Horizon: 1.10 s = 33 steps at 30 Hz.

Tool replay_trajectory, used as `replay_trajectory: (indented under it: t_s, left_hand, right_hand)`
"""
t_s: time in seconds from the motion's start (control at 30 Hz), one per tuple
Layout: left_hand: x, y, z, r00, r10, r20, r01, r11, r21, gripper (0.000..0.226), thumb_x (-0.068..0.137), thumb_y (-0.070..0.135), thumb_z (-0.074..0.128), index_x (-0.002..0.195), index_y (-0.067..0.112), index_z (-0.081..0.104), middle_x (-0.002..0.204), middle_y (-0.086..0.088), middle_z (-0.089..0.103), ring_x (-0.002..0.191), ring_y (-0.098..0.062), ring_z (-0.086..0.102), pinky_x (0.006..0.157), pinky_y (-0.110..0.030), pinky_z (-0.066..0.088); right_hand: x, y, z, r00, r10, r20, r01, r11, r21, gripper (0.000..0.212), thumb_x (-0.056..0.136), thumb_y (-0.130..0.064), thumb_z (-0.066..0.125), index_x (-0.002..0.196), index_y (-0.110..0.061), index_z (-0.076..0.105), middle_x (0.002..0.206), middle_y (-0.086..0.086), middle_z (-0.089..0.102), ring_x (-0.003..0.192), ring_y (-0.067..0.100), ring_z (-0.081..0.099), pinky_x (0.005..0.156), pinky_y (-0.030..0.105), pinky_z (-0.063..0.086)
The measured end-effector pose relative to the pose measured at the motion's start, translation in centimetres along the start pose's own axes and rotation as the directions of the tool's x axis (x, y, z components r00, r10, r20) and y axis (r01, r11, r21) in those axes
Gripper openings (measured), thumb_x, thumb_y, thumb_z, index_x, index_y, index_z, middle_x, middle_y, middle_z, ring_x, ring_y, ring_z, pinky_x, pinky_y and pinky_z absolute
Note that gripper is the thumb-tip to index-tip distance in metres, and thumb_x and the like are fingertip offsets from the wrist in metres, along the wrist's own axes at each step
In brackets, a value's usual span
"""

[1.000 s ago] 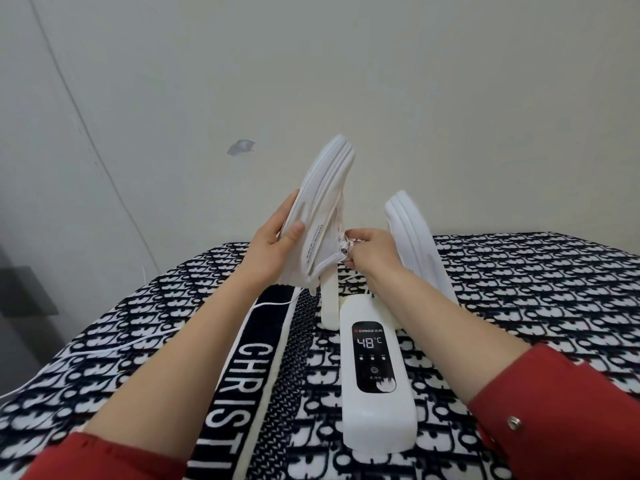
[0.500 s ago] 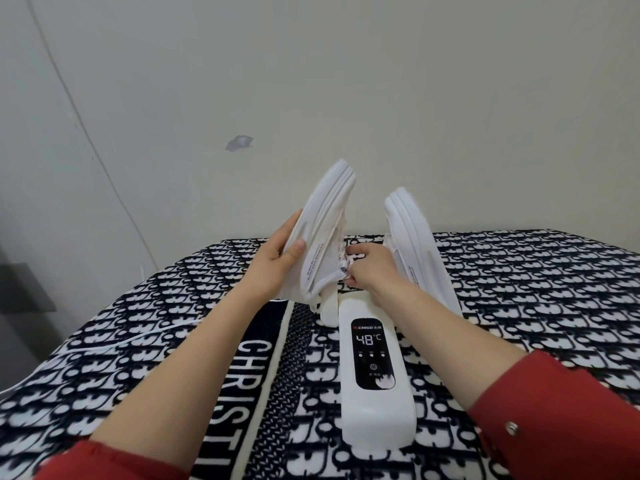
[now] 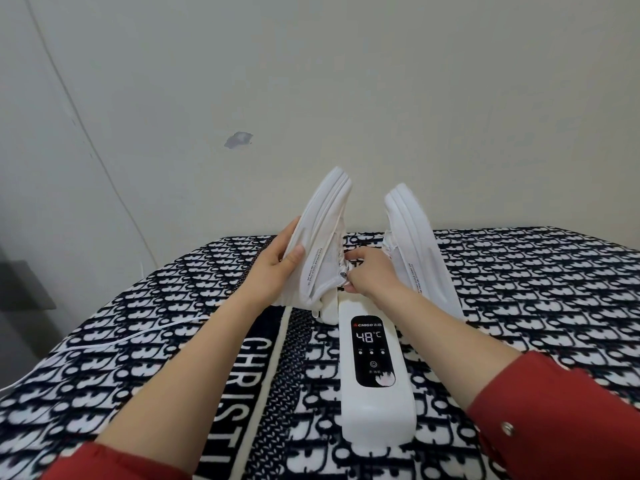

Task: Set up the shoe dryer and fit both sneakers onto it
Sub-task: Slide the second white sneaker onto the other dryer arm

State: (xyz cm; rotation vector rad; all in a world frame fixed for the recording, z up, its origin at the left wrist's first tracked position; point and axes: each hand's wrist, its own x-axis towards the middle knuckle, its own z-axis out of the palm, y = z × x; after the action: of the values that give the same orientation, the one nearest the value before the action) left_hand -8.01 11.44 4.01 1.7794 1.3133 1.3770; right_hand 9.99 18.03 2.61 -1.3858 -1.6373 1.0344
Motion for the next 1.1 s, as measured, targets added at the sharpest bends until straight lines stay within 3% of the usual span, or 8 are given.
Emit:
replay_trajectory:
  t_s: [0.07,0.27,0.37,0.5,0.73,0.87,1.0,1.1]
  left_hand:
    - [-0.1,-0.2,0.1,1.000,-0.004,-0.004,0.004,1.000,0.002,0.051,0.095,0.042,0.052,0.144,0.040,0.038,0.143,0.019,0.047,0.132,-0.003,0.044,0.112,-0.043,0.035]
    - [-0.5,-0.8,0.4,0.999,-0.039,-0.020,0.039,0.999,-0.005,0.049,0.093,0.041,0.052,0.140,0.046,0.039,0.139,0.017,0.051,0.127,-0.002,0.048,0.109,-0.038,0.038]
    - [-0.6,-1.0,0.3,0.999,-0.050,-0.008,0.050,0.999,-0.004,0.048,0.092,0.042,0.053,0.138,0.049,0.040,0.132,0.017,0.056,0.119,0.000,0.054,0.100,-0.030,0.043]
    - [-0.8,-1.1,0.4,0.998,-0.058,0.000,0.058,0.998,0.001,0.044,0.092,0.043,0.052,0.134,0.052,0.040,0.123,0.020,0.061,0.111,0.002,0.058,0.086,-0.017,0.045]
    - [-1.0,-1.7,0.5,0.997,-0.081,0.011,0.081,0.996,-0.033,0.042,0.091,0.045,0.053,0.129,0.058,0.040,0.123,0.019,0.060,0.114,-0.004,0.058,0.096,-0.033,0.045]
    - [-1.3,-2.1,0.8,0.997,-0.080,0.014,0.080,0.996,-0.041,0.040,0.091,0.042,0.052,0.125,0.060,0.041,0.121,0.019,0.060,0.112,-0.003,0.059,0.093,-0.029,0.045]
    - [-1.5,-2.8,0.9,0.996,-0.085,0.014,0.086,0.995,-0.050,0.043,0.093,0.038,0.050,0.132,0.053,0.038,0.129,0.010,0.057,0.116,-0.007,0.057,0.099,-0.034,0.044]
    - [-1.5,-3.1,0.9,0.997,-0.080,0.018,0.081,0.995,-0.060,0.042,0.095,0.036,0.050,0.131,0.055,0.037,0.128,0.013,0.057,0.113,-0.002,0.058,0.094,-0.025,0.044]
  right_hand:
    - [0.0,0.1,0.2,1.000,0.000,-0.010,-0.001,0.999,-0.050,0.044,0.078,0.007,0.055,0.110,-0.023,0.063,0.078,-0.012,0.051,0.078,0.029,0.072,0.079,0.046,0.059]
    - [-0.1,0.6,0.7,1.000,0.015,-0.010,-0.015,0.998,-0.065,0.038,0.078,0.005,0.047,0.099,-0.025,0.055,0.084,-0.001,0.059,0.086,0.032,0.069,0.081,0.050,0.057]
    - [0.0,0.7,0.9,1.000,0.026,0.001,-0.026,1.000,-0.010,0.037,0.078,0.008,0.053,0.099,-0.022,0.057,0.092,0.002,0.060,0.093,0.035,0.067,0.080,0.050,0.058]
    - [0.2,0.9,1.0,0.999,0.054,0.002,-0.054,0.998,0.010,0.035,0.080,0.008,0.053,0.093,-0.025,0.055,0.088,-0.002,0.058,0.090,0.034,0.069,0.077,0.048,0.060]
    - [0.2,1.5,1.5,0.999,0.038,-0.027,-0.039,0.998,-0.042,0.037,0.080,0.008,0.046,0.091,-0.026,0.053,0.083,-0.004,0.054,0.065,0.029,0.069,0.063,0.048,0.061]
    - [0.1,1.8,1.8,0.999,0.043,-0.032,-0.045,0.998,-0.038,0.038,0.080,0.009,0.045,0.081,-0.029,0.051,0.084,-0.006,0.051,0.064,0.029,0.069,0.061,0.050,0.061]
    - [0.0,2.0,1.9,0.997,0.055,-0.051,-0.057,0.998,-0.034,0.039,0.080,0.009,0.042,0.076,-0.029,0.050,0.083,-0.003,0.053,0.065,0.031,0.068,0.061,0.046,0.061]
    - [0.0,2.0,1.9,0.998,0.030,-0.053,-0.034,0.997,-0.073,0.039,0.080,0.008,0.042,0.074,-0.030,0.047,0.083,-0.002,0.053,0.067,0.033,0.067,0.060,0.045,0.060]
